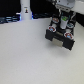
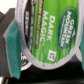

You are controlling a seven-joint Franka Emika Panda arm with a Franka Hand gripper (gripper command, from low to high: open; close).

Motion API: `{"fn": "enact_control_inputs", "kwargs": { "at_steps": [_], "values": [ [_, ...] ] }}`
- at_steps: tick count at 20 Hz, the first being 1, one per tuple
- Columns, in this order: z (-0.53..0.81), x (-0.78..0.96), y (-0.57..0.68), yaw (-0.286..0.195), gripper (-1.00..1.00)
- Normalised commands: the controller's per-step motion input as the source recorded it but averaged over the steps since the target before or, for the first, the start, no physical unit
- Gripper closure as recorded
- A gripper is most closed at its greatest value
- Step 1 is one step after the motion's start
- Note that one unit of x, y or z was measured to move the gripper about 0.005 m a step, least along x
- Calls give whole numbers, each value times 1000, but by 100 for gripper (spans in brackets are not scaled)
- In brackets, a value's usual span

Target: Open the kcup holder, insert the kcup into the holder, and close the kcup holder

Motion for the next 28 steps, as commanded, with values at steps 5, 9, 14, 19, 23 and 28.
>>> {"fn": "enact_control_inputs", "kwargs": {
  "at_steps": [5, 9, 14, 19, 23, 28],
  "values": [
    [29, -259, -394, -33, 100],
    [0, -321, -444, -42, 100],
    [-7, -102, -381, -22, 100],
    [-207, -67, -72, 24, 100],
    [-214, 29, 14, 26, 100],
    [-258, 9, 16, 33, 100]
  ]
}}
